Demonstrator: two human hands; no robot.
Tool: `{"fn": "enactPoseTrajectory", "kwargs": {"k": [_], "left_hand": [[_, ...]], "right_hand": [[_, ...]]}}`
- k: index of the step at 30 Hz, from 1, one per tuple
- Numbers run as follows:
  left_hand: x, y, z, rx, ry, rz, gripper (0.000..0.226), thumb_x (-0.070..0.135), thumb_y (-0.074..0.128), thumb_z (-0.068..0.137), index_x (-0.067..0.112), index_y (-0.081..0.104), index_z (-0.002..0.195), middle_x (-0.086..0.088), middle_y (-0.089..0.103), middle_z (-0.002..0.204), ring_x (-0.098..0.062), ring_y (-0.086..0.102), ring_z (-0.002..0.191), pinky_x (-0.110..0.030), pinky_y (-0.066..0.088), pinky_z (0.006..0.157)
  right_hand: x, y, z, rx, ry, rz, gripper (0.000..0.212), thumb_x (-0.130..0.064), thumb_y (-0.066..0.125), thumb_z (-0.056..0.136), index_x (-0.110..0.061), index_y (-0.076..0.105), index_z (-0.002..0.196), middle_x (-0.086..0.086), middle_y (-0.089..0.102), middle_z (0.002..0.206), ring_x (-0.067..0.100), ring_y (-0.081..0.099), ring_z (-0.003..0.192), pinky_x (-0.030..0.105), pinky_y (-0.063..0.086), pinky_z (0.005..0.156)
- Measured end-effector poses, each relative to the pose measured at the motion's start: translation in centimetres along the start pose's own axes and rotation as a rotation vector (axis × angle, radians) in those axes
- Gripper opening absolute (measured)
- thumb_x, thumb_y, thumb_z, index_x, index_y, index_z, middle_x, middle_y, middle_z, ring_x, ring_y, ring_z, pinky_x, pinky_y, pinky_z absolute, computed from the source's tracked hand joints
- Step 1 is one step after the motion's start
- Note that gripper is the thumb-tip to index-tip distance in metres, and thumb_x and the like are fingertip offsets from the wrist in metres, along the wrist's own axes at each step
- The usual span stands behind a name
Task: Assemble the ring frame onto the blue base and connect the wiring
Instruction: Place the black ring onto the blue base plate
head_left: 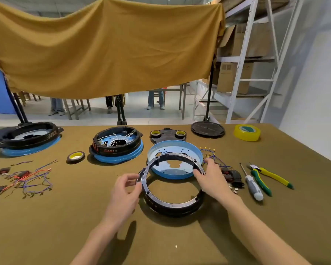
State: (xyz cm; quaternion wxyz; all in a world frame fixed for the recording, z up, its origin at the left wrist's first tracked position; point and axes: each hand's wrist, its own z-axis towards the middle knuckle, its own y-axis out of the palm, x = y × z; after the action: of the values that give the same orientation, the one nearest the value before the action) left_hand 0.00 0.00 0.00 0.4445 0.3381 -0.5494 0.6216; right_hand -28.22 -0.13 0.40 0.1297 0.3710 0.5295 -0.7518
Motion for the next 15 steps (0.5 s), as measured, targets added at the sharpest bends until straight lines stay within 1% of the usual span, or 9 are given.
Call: {"fn": "enactPoseTrajectory", "kwargs": {"k": [1,2,4,6,9,10,12,14,15], "left_hand": [[-0.3,0.6,1.4,0.009,-0.009,0.017,0.027,0.031,0.061,0.101,0.028,0.058,0.127,0.007,0.057,0.133,-0.011,0.055,0.124,-0.044,0.054,0.101],[-0.8,1.0,2.5,-0.01,-0.048,0.043,0.039,0.034,0.062,0.1,0.026,0.052,0.137,0.004,0.052,0.142,-0.013,0.051,0.128,-0.046,0.051,0.105],[-1.8,1.6,5.0,-0.085,-0.12,0.044,0.059,0.041,0.064,0.098,0.021,0.042,0.149,0.0,0.048,0.149,-0.014,0.051,0.127,-0.045,0.05,0.107],[-3.4,2.3,6.7,-0.157,-0.123,0.052,0.063,0.046,0.063,0.097,0.022,0.041,0.151,0.001,0.052,0.148,-0.011,0.053,0.123,-0.04,0.049,0.107],[-4.9,2.8,8.1,-0.144,-0.072,0.057,0.061,0.047,0.064,0.097,0.025,0.043,0.15,0.006,0.056,0.143,-0.006,0.052,0.119,-0.031,0.046,0.103],[-5.1,2.9,8.4,-0.139,-0.066,0.059,0.061,0.049,0.063,0.097,0.026,0.043,0.15,0.008,0.056,0.141,-0.006,0.053,0.119,-0.031,0.046,0.102],[-5.4,3.0,8.8,-0.133,-0.051,0.054,0.061,0.051,0.062,0.097,0.027,0.044,0.149,0.012,0.056,0.136,-0.006,0.053,0.119,-0.031,0.047,0.101],[-5.3,3.0,9.1,-0.124,-0.04,0.049,0.057,0.05,0.062,0.097,0.029,0.046,0.147,0.014,0.055,0.131,-0.006,0.053,0.118,-0.031,0.047,0.101],[-5.3,3.0,9.1,-0.114,-0.033,0.048,0.055,0.049,0.062,0.097,0.029,0.047,0.146,0.014,0.055,0.13,-0.006,0.053,0.118,-0.032,0.047,0.102]], "right_hand": [[-0.1,0.4,0.6,-0.031,-0.003,-0.073,0.052,-0.039,0.06,0.1,-0.017,0.043,0.144,0.003,0.057,0.131,0.019,0.059,0.116,0.038,0.055,0.093],[-0.1,0.8,1.1,-0.04,-0.01,-0.127,0.043,-0.036,0.059,0.101,-0.019,0.047,0.139,0.0,0.061,0.123,0.016,0.061,0.106,0.038,0.058,0.087],[0.8,1.6,2.1,-0.045,-0.031,-0.118,0.03,-0.029,0.056,0.103,-0.021,0.055,0.132,-0.008,0.061,0.11,0.008,0.06,0.092,0.032,0.058,0.075],[1.6,2.2,2.9,-0.044,-0.065,-0.066,0.028,-0.027,0.056,0.103,-0.023,0.058,0.131,-0.016,0.057,0.1,0.002,0.058,0.086,0.02,0.049,0.066],[1.9,2.4,4.1,-0.059,-0.105,-0.027,0.028,-0.027,0.057,0.104,-0.023,0.059,0.131,-0.019,0.056,0.099,-0.002,0.056,0.088,0.013,0.041,0.064],[1.9,2.4,4.4,-0.069,-0.102,-0.016,0.027,-0.028,0.057,0.104,-0.024,0.059,0.13,-0.018,0.058,0.1,-0.002,0.056,0.088,0.014,0.042,0.064],[1.5,2.3,5.2,-0.118,-0.05,0.019,0.024,-0.04,0.054,0.103,-0.026,0.057,0.122,-0.01,0.064,0.101,0.003,0.061,0.085,0.022,0.049,0.065],[0.9,1.7,6.6,-0.177,0.123,0.086,0.041,-0.055,0.046,0.102,-0.021,0.049,0.124,0.0,0.067,0.101,0.013,0.068,0.086,0.031,0.055,0.067],[0.8,1.6,7.4,-0.198,0.23,0.129,0.049,-0.058,0.043,0.102,-0.016,0.043,0.127,0.004,0.067,0.101,0.02,0.071,0.087,0.036,0.057,0.069]]}}
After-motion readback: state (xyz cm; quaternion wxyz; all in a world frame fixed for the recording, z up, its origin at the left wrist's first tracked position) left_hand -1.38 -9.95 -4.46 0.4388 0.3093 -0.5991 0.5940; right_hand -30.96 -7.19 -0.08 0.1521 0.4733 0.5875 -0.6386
